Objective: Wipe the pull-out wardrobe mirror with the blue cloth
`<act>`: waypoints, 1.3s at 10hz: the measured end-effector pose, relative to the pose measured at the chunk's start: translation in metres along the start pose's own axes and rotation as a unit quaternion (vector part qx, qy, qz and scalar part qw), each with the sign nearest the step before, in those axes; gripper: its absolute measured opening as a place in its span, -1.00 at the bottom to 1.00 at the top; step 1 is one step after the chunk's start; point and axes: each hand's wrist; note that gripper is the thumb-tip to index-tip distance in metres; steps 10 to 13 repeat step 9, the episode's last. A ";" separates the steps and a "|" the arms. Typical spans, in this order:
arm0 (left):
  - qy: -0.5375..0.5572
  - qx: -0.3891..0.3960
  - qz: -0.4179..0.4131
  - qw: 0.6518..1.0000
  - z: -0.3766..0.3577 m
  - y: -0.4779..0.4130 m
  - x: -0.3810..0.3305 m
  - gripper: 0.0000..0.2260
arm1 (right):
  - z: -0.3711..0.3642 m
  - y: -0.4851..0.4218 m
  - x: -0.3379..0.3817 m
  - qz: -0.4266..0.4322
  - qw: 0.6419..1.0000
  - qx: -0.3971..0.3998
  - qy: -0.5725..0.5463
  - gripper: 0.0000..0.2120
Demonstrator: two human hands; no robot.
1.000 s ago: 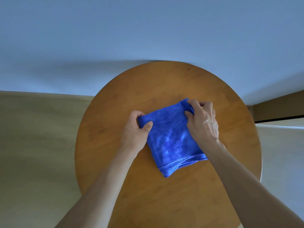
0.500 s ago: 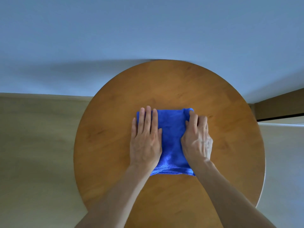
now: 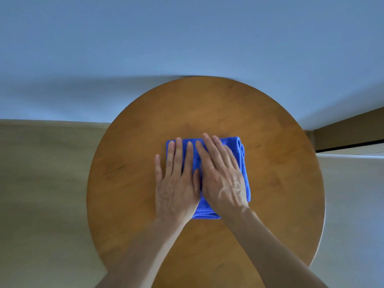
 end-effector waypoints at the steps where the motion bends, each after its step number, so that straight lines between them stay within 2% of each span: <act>1: 0.008 0.013 0.006 1.000 -0.007 0.004 0.006 -0.46 | -0.013 0.007 -0.006 -0.025 0.996 0.073 0.036 -0.47; 3: 0.025 0.020 -0.017 0.999 -0.011 -0.001 0.014 -0.38 | -0.017 0.010 -0.018 -0.122 0.987 0.086 0.064 -0.23; 5: -0.006 0.078 -0.031 0.996 0.002 -0.001 0.018 -0.30 | -0.004 0.021 -0.031 -0.183 0.975 0.117 0.044 -0.12; 6: -0.024 0.125 -0.030 0.991 0.018 -0.003 0.015 -0.29 | 0.011 0.027 -0.040 -0.182 0.969 0.161 0.032 -0.16; 7: 0.000 0.126 -0.032 0.992 0.044 0.001 0.011 -0.32 | 0.039 0.034 -0.041 -0.199 0.963 0.182 -0.009 -0.17; 8: 0.070 0.126 -0.027 0.989 0.081 0.011 0.006 -0.33 | 0.077 0.040 -0.034 -0.218 0.961 0.153 -0.073 -0.29; 9: 0.157 0.102 -0.025 0.982 0.124 0.026 -0.004 -0.43 | 0.119 0.051 -0.021 -0.247 0.949 0.128 -0.146 -0.50; 13: 0.157 0.102 -0.025 0.982 0.124 0.026 -0.004 -0.43 | 0.119 0.051 -0.021 -0.247 0.949 0.128 -0.146 -0.50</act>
Point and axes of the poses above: each hand's wrist, its own y-axis away from the middle knuckle, its own z-axis out of the back of the hand, x = y × z, and after that the axes turned 6 degrees about x, right-handed
